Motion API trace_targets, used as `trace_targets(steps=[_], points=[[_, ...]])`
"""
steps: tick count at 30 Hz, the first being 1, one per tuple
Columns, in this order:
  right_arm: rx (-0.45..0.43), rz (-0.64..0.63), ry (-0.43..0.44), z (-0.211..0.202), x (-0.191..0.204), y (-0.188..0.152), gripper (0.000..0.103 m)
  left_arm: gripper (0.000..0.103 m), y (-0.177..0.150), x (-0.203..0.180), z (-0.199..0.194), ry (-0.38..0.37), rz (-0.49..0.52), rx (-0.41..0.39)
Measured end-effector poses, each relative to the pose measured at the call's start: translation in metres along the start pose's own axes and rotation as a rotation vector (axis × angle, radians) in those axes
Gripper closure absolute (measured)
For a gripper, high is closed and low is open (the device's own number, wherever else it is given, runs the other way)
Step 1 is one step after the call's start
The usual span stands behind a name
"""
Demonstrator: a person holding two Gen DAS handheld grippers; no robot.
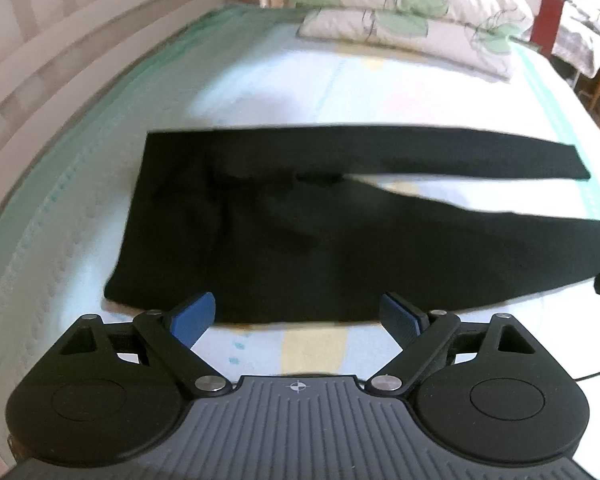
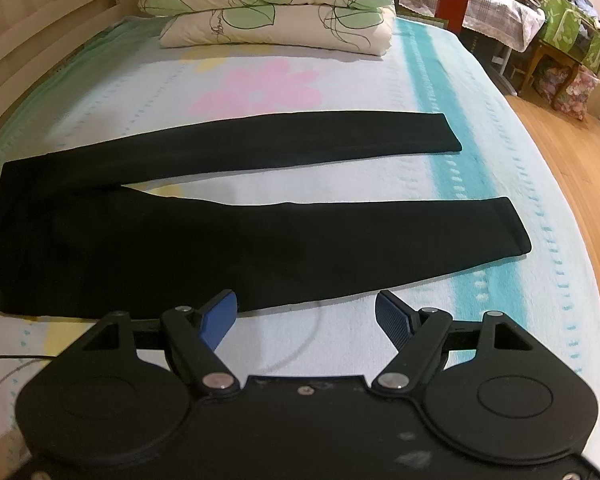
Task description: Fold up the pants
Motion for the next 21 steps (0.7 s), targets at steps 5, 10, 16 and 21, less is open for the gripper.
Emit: trace_targets(steps=[5, 10, 16, 21], points=[[-0.036, 0.03, 0.042, -0.007, -0.012, -0.003, 0.022, 0.016, 0.003, 0.014, -0.018, -0.001, -0.009, -0.111], [-0.047, 0.076, 0.072, -0.006, -0.025, -0.009, 0.023, 0.021, 0.0, 0.017, -0.01, -0.012, 0.012, -0.117], [-0.072, 0.126, 0.077, 0.003, -0.035, -0.013, 0.026, 0.034, -0.012, 0.009, 0.017, -0.037, 0.097, -0.068], [-0.086, 0.104, 0.054, 0.023, -0.033, -0.018, 0.028, 0.046, -0.025, 0.003, 0.045, -0.039, 0.168, -0.049]])
Point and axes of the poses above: each gripper's, at about its wrist camera, not at the fingertips, and z roughly the way its jaws point, x to its left, y to its top, the point moved 4 cm from there along z, roughly the way its jaws point, and after that the axes turned 5 degrees about -y, right-handed, at the moved point
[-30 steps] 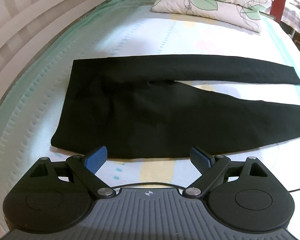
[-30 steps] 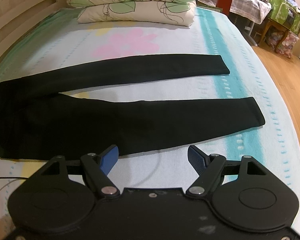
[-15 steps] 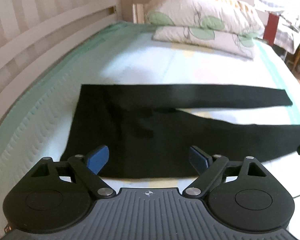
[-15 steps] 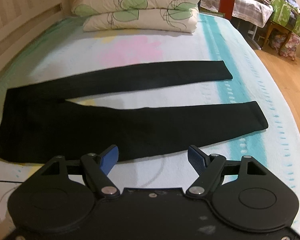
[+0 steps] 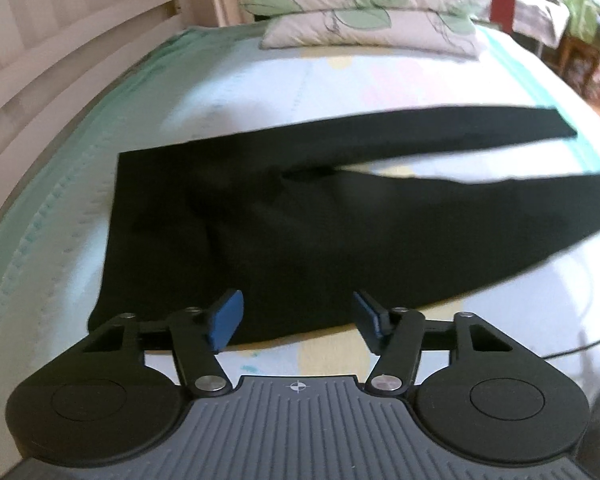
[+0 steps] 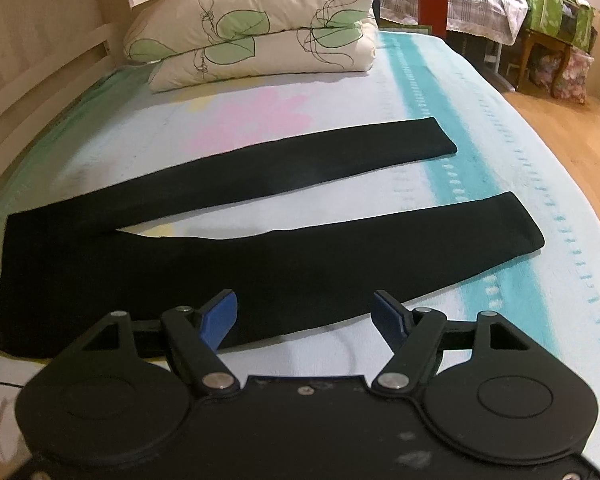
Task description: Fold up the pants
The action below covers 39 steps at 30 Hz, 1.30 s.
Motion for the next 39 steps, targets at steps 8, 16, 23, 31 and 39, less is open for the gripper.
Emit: trace_targets(steps=[8, 16, 23, 31, 39], points=[[0.04, -0.039, -0.069, 0.048, -0.016, -0.021, 0.028, 0.059, -0.018, -0.019, 0.041, -0.037, 0.108, 0.035], [0.098, 0.039, -0.161, 0.086, -0.065, -0.011, 0.028, 0.059, -0.015, -0.028, 0.069, -0.135, 0.068, 0.084], [0.111, 0.181, -0.205, 0.104, -0.093, -0.008, 0.028, 0.059, -0.02, -0.05, 0.074, -0.168, 0.155, 0.075], [0.105, 0.275, -0.141, 0.123, -0.099, -0.008, 0.028, 0.059, -0.027, -0.074, 0.08, -0.216, 0.227, 0.084], [0.067, 0.352, -0.085, 0.136, -0.113, 0.007, 0.092, 0.059, -0.038, -0.088, 0.074, -0.201, 0.305, 0.048]])
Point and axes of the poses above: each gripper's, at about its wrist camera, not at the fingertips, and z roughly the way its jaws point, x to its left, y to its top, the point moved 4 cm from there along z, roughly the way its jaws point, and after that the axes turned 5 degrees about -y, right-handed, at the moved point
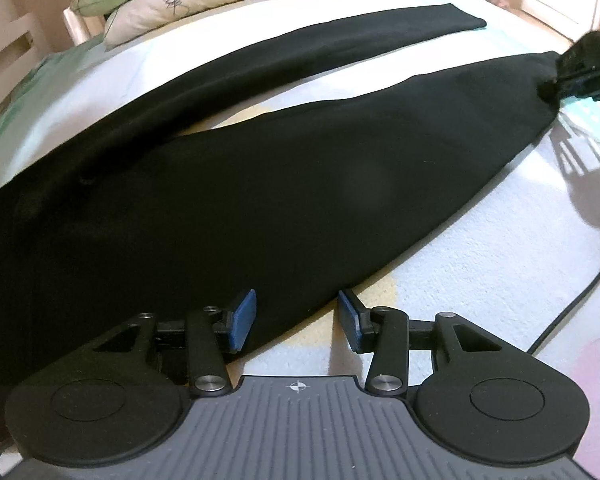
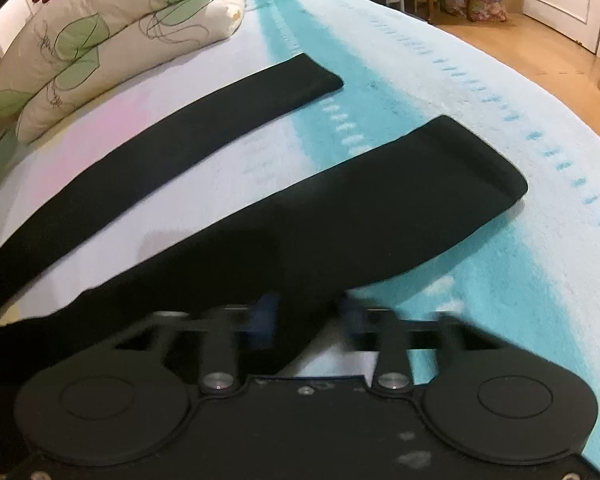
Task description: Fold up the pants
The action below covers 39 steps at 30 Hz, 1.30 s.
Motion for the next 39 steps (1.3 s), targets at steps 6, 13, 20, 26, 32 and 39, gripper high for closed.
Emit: trace_targets(steps=[6, 13, 20, 26, 32, 39], points=[[0.01, 0.046, 0.027, -0.002, -0.004, 0.004, 0.092, 0.059, -0.007, -0.009, -0.008, 0.013, 0.021, -0.006], [-0.008, 0.025, 0.029, -0.012, 0.001, 0.011, 0.092, 0.087, -0.001, -0.007, 0.001, -0.047, 0.031, -0.026], [-0.039, 0.012, 0.025, -0.024, 0.0, 0.008, 0.092, 0.099, -0.001, 0.003, -0.007, -0.074, -0.033, -0.062], [-0.038, 0.02, 0.017, -0.039, -0.008, -0.007, 0.092, 0.1, -0.011, -0.005, -0.031, -0.032, -0.005, -0.103], [-0.016, 0.049, 0.001, -0.051, -0.021, -0.022, 0.092, 0.103, -0.032, -0.011, -0.046, -0.049, 0.011, -0.078], [0.012, 0.071, -0.005, -0.047, -0.022, -0.022, 0.091, 0.1, -0.033, -0.014, -0.044, 0.039, 0.058, -0.064]])
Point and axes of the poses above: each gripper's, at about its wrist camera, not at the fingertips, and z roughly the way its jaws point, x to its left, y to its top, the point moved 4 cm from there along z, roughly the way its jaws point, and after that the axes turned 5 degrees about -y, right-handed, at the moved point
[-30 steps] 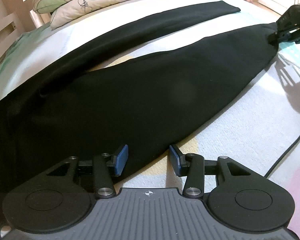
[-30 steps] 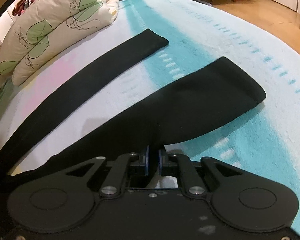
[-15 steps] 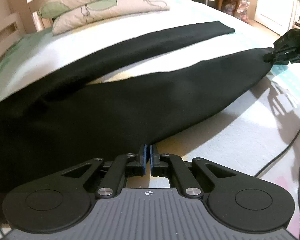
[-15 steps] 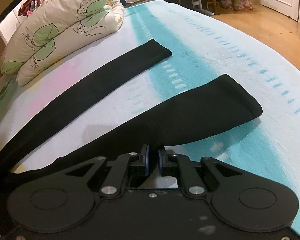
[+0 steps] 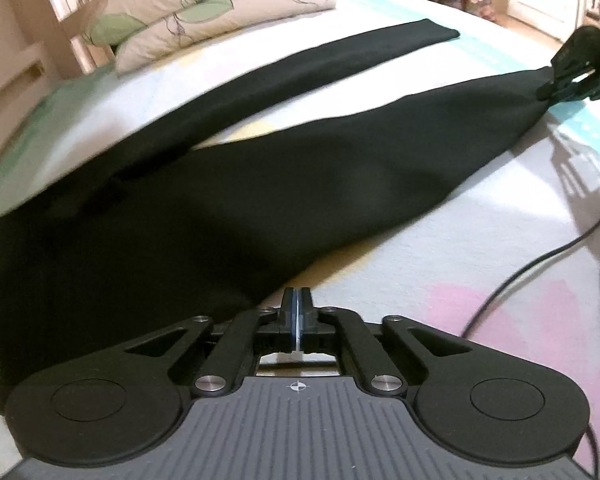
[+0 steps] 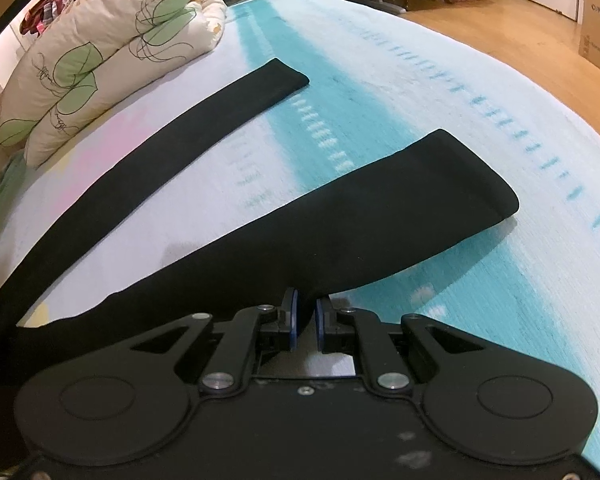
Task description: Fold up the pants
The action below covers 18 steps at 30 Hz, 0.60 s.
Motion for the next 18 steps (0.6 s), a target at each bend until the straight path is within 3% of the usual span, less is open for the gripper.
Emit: trace_targets(steps=[2, 4, 7, 12, 18], points=[[0.009, 0.018, -0.01, 0.003, 0.0, 0.002, 0.089, 0.1, 0.005, -0.002, 0.001, -0.016, 0.015, -0.002], [0.018, 0.036, -0.028, 0.007, -0.002, 0.001, 0.078, 0.096, 0.005, -0.004, 0.004, -0.027, 0.043, -0.001], [0.028, 0.06, -0.073, 0.013, -0.01, -0.001, 0.072, 0.086, 0.005, -0.006, 0.015, 0.015, 0.085, 0.001], [-0.005, 0.091, -0.123, 0.009, -0.027, -0.003, 0.067, 0.079, 0.008, -0.008, 0.025, 0.019, 0.079, -0.016], [-0.014, 0.154, -0.123, 0.011, -0.044, -0.002, 0.064, 0.072, 0.005, -0.018, 0.032, 0.053, 0.177, -0.028]])
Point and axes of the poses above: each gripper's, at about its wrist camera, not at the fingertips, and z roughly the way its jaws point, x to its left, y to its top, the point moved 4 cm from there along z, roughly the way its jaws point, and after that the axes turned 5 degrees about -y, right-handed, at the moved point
